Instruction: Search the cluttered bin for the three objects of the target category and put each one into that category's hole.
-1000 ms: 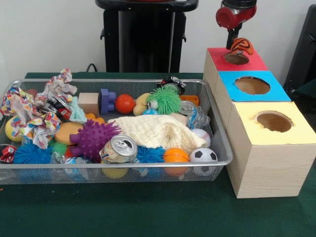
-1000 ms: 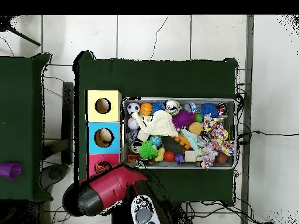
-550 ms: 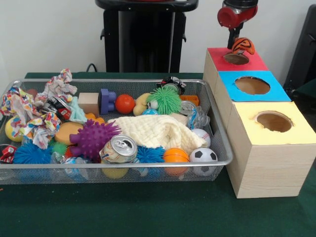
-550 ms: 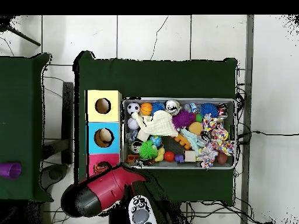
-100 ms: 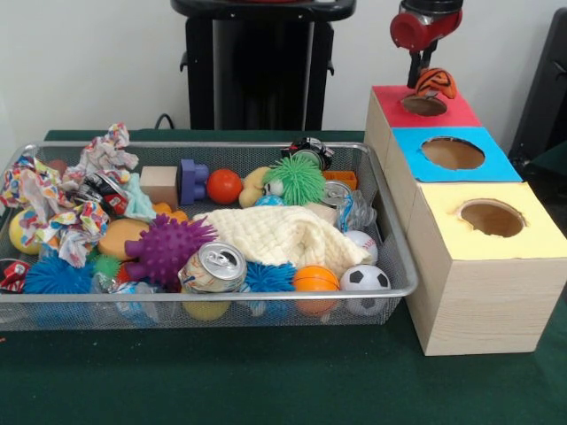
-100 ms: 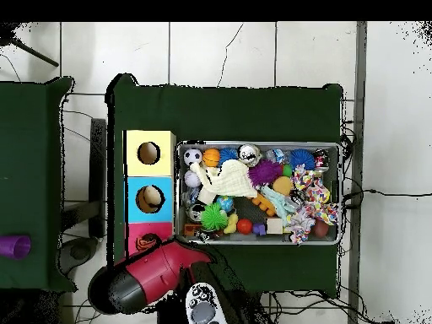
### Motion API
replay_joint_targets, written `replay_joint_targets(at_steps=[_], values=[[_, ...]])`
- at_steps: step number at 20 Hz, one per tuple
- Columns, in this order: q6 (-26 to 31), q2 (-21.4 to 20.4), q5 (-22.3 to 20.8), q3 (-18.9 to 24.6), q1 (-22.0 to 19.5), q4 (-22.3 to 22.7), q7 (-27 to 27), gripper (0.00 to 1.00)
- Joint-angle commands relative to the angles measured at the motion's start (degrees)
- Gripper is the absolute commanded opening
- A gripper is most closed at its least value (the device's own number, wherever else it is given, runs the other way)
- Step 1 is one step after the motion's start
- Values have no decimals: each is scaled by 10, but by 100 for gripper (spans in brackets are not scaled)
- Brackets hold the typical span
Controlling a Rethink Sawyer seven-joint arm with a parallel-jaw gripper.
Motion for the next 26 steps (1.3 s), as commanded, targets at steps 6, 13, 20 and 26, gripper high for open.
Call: replay_joint_targets(at_steps=[6,13,20,26], values=[[18,14,-14,-7,-4,-31,46,100],[12,7,-12,-8,-3,-30,50,100],[28,-29,5,-1,-11,-14,44,100],[104,-114,47,16,-24,1,2,100]])
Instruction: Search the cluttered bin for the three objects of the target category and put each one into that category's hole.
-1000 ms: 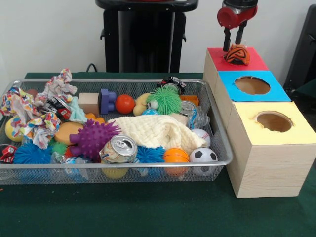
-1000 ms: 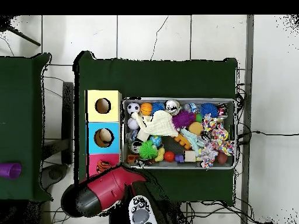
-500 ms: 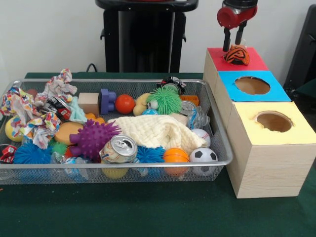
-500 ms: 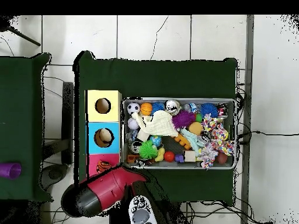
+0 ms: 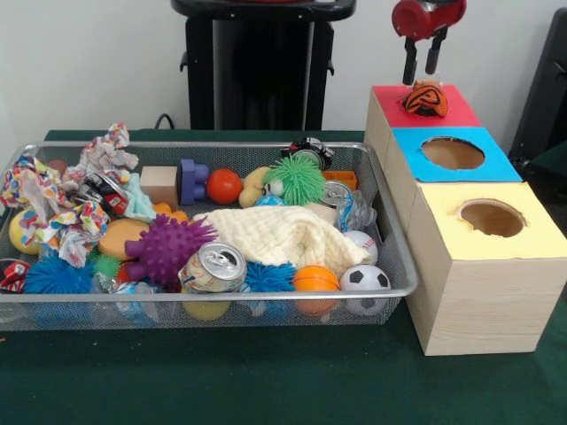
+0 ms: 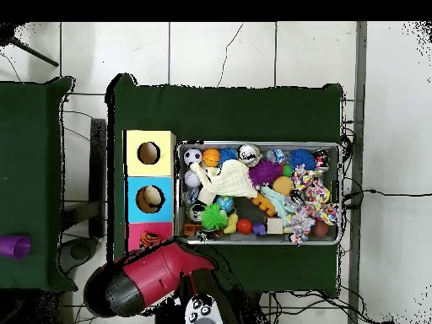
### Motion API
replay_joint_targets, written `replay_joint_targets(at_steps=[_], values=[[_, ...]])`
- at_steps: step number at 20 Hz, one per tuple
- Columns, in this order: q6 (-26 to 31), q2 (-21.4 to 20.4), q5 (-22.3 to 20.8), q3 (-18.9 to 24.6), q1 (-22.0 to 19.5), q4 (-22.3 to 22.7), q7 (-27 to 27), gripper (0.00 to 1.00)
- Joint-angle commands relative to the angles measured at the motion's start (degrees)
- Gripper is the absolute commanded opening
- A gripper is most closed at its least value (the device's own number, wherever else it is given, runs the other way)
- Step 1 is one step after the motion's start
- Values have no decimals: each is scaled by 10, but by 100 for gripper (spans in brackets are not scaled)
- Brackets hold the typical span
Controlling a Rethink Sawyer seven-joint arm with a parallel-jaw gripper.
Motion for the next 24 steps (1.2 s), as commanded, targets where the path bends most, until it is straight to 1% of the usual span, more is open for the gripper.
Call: replay_joint_targets(at_steps=[1,3,4,5,11,15,17,20,24], values=[[102,-73,37,19,-24,0,-3,100],[106,-71,37,24,-27,-2,-11,100],[105,-70,41,24,-29,-1,-6,100],[107,-65,41,26,-31,-4,-7,0],[118,-66,37,30,-34,-10,-15,0],[108,-61,36,35,-38,-9,-13,0],[99,-49,37,38,-35,-9,-6,0],[67,-34,37,35,-29,-5,19,0],[31,8,35,39,-23,-8,34,0]])
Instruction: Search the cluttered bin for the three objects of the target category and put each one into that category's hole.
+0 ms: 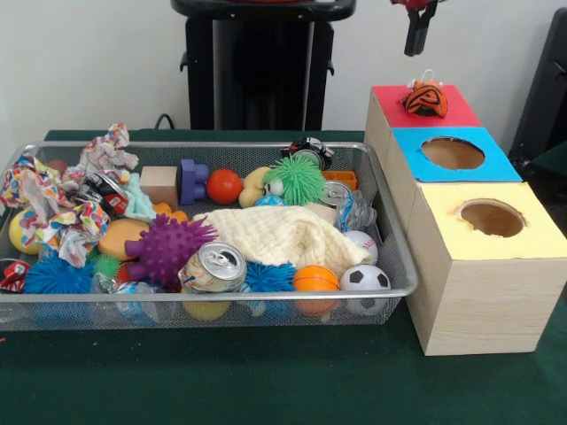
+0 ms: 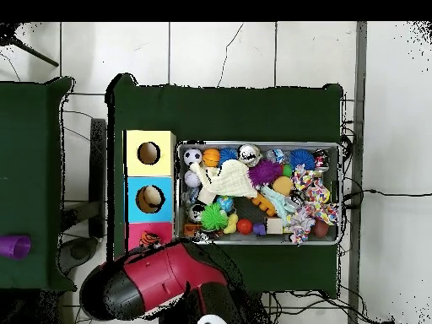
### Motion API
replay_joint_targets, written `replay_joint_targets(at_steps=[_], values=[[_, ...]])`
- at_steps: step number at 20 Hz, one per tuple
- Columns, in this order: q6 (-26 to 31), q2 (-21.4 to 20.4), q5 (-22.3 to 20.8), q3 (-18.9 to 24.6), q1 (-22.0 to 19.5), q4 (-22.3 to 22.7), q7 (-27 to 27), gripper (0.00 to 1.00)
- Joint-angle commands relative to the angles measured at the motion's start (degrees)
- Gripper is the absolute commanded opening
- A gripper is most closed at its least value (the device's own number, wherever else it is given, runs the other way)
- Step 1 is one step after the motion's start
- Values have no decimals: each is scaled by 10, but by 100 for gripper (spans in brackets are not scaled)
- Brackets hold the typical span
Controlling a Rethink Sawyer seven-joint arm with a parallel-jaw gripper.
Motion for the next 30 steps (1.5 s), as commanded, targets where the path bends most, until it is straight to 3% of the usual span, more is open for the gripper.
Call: replay_joint_targets(at_steps=[1,10,18,21,30], values=[[-28,76,9,33,1,-14,39,0],[-21,71,26,34,15,-25,53,0],[109,-6,75,29,51,-50,50,0],[125,4,81,26,60,-68,50,0],[92,62,64,15,75,-117,51,0]])
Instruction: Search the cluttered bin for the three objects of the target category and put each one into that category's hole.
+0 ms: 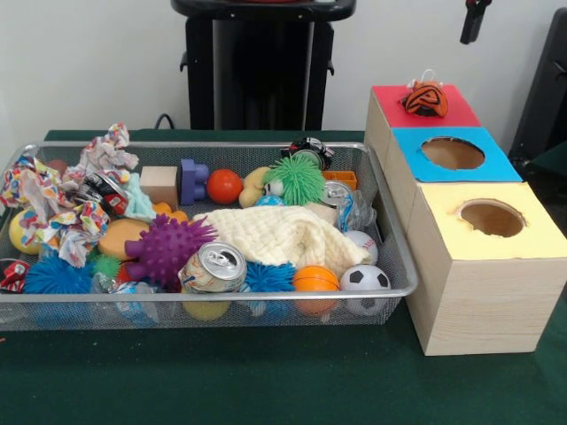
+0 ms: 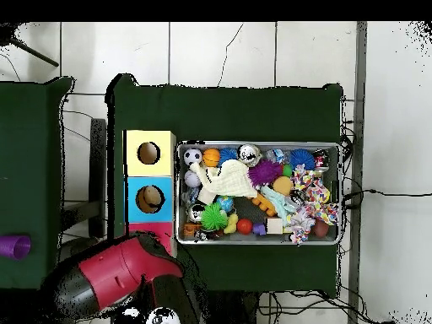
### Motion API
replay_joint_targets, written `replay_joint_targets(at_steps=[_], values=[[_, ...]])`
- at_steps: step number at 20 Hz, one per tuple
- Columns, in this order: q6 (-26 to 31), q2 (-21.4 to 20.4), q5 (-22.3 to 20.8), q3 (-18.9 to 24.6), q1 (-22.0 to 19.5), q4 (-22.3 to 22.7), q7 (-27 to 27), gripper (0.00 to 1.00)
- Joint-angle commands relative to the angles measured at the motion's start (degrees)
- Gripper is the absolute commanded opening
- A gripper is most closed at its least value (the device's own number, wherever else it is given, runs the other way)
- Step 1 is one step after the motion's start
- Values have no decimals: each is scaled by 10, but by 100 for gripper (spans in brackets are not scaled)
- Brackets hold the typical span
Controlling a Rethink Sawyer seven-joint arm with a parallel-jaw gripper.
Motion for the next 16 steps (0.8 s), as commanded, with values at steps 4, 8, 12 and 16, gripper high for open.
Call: replay_joint_targets(at_steps=[4,8,12,16], values=[[-4,66,-10,7,-4,-65,47,0],[-40,86,-21,4,-7,-59,47,0],[-41,88,-23,3,-13,-60,39,0],[10,61,-6,14,-30,-63,11,0]])
